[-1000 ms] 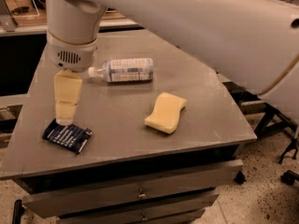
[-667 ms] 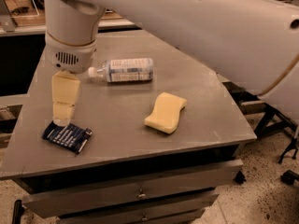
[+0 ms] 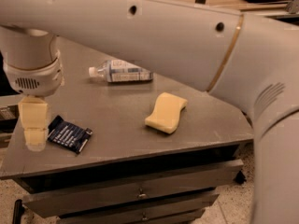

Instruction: Pick rxbar blueberry

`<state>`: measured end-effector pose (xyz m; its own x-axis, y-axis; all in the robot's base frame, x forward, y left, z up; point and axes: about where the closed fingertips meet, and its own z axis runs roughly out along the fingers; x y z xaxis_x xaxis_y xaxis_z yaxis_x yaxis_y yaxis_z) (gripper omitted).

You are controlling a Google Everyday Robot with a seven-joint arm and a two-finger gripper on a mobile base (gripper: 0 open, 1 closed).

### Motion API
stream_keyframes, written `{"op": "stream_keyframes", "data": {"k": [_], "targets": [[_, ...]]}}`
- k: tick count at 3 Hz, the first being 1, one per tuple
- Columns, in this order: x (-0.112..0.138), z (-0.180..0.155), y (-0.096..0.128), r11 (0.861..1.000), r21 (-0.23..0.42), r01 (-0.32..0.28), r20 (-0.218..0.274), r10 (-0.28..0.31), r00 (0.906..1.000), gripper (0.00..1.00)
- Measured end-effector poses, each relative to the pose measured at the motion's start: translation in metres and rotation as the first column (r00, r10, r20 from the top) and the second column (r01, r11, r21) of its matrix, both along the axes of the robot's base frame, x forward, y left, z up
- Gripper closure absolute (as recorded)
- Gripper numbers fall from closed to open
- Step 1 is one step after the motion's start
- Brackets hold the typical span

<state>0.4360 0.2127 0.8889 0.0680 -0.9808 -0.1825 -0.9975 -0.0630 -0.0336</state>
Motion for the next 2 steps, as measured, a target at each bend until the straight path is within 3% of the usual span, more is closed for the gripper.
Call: {"op": "stream_keyframes", "data": {"k": [1,2], "targets": [[-0.013,-0.019,0.003,0.999,-0.022,0.026,-0.02,-0.027,0.9994,0.0],[-0.018,-0.038,-0.007,0.998,0.004,0.062,-0.017,-0.062,0.998,0.0]]}}
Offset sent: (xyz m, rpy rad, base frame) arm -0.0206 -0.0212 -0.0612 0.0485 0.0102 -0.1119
